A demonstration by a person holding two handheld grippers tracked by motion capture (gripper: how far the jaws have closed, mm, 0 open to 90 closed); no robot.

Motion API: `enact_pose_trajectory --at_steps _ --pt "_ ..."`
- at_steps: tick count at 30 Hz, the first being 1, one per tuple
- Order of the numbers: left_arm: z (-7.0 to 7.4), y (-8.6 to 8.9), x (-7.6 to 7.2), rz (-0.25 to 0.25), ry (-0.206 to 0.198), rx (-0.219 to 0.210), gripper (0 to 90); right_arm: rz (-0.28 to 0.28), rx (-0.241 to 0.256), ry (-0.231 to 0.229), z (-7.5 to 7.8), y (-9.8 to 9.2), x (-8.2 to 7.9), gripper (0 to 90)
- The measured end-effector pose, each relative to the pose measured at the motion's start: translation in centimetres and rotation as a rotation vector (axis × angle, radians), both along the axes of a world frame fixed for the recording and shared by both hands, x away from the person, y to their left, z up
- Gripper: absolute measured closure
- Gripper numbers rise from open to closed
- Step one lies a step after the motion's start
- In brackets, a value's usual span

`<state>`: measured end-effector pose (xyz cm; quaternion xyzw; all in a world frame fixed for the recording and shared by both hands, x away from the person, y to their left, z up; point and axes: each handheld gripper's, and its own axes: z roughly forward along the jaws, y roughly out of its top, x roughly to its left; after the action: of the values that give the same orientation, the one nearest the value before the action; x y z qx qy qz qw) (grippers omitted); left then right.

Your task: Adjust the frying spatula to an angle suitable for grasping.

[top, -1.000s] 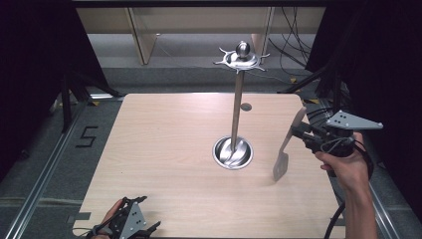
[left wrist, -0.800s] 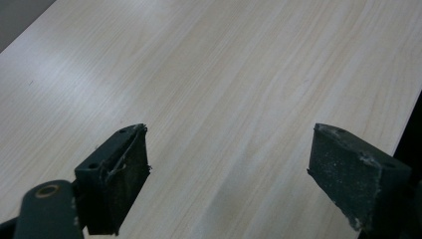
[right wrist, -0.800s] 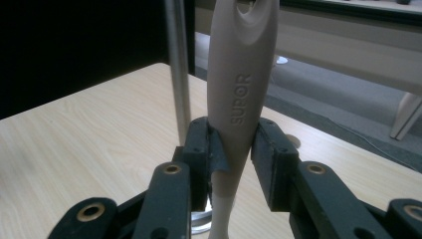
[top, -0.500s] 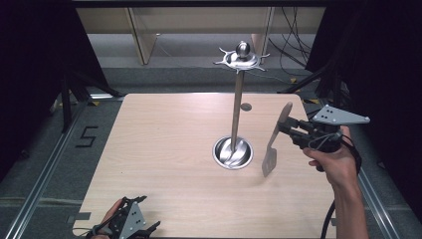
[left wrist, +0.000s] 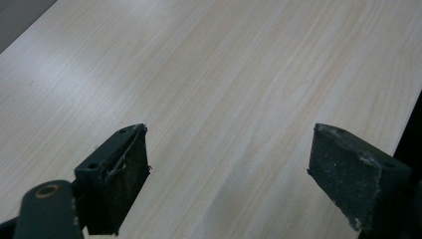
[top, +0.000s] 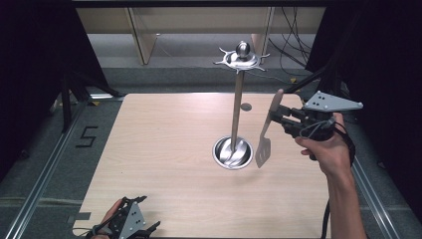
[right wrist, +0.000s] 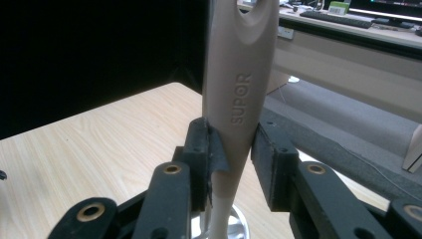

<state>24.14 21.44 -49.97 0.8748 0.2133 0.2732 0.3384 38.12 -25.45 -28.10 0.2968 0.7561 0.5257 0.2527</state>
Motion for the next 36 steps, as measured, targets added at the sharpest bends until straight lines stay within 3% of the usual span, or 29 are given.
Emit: enact_pose_trajectory --at_steps 3,4,6,7,8,9,11,12,13,14,17,21,22,23,25,29,32,34,35,36 --pt "0.0 0.0 0.0 0.006 -0.012 0.006 15.2 -0.006 0.006 0.01 0.4 0.3 0.1 70.3" --pt "0.2 0.1 -0.1 -0.01 0.002 0.023 15.2 -0.001 -0.007 -0.006 0.8 0.4 0.3 70.4" --pt "0.1 0.0 0.0 -0.005 0.014 0.003 15.2 -0.007 -0.001 -0.015 1.0 0.5 0.4 70.4" --pt "-0.1 -0.1 0.0 0.006 -0.009 -0.001 15.2 0.004 0.0 0.001 1.2 0.6 0.4 70.4" --pt "0.0 0.0 0.0 0.006 -0.013 0.004 15.2 -0.002 -0.005 -0.004 1.3 0.6 0.5 70.4" --pt "0.3 0.2 0.0 -0.016 0.006 0.038 15.2 -0.001 -0.006 -0.004 1.5 0.7 0.5 70.4" --pt "0.3 0.2 0.0 -0.014 0.005 0.038 15.2 0.007 -0.01 -0.014 1.8 0.9 0.7 70.4" --pt "0.0 0.0 0.0 0.006 -0.012 0.003 15.2 0.001 -0.014 -0.015 2.0 0.9 0.7 70.4" --pt "0.0 0.0 0.0 0.006 -0.012 0.003 15.2 -0.006 -0.009 -0.02 2.1 1.1 0.7 70.4" --pt "0.1 0.0 0.0 -0.01 0.013 0.003 15.2 0.003 -0.009 -0.011 2.3 1.1 0.8 70.4" --pt "0.2 0.1 0.0 -0.009 0.008 0.017 15.2 0.003 -0.016 -0.016 2.5 1.2 1.0 70.4" --pt "0.1 0.0 -0.1 -0.004 0.009 -0.02 15.2 -0.002 -0.011 -0.011 2.9 1.5 1.5 70.3" --pt "0.3 0.3 0.0 -0.02 0.01 0.033 15.2 -0.003 -0.011 -0.005 3.0 1.6 1.5 70.3" --pt "0.1 0.1 0.0 -0.004 0.004 -0.007 15.2 0.0 -0.013 -0.011 3.0 1.6 1.7 70.3" --pt "0.1 0.0 0.0 0.0 0.004 -0.016 15.2 -0.008 -0.013 -0.015 3.1 1.9 1.9 70.3" --pt "0.1 0.1 -0.1 -0.006 0.001 0.002 15.2 0.004 -0.019 -0.012 3.2 2.0 2.1 70.3" --pt "0.0 0.0 -0.1 0.0 -0.001 -0.021 15.2 0.008 -0.015 -0.009 3.4 2.2 2.2 70.3" --pt "0.2 0.2 0.0 -0.018 0.014 0.014 15.2 0.007 -0.013 -0.012 3.5 2.2 2.3 70.4" --pt "0.2 0.2 0.0 -0.018 0.014 0.014 15.2 0.007 -0.013 -0.012 3.5 2.2 2.3 70.4" --pt "0.1 0.0 0.0 -0.003 0.008 -0.013 15.2 0.008 -0.014 -0.012 3.6 2.3 2.4 70.4"
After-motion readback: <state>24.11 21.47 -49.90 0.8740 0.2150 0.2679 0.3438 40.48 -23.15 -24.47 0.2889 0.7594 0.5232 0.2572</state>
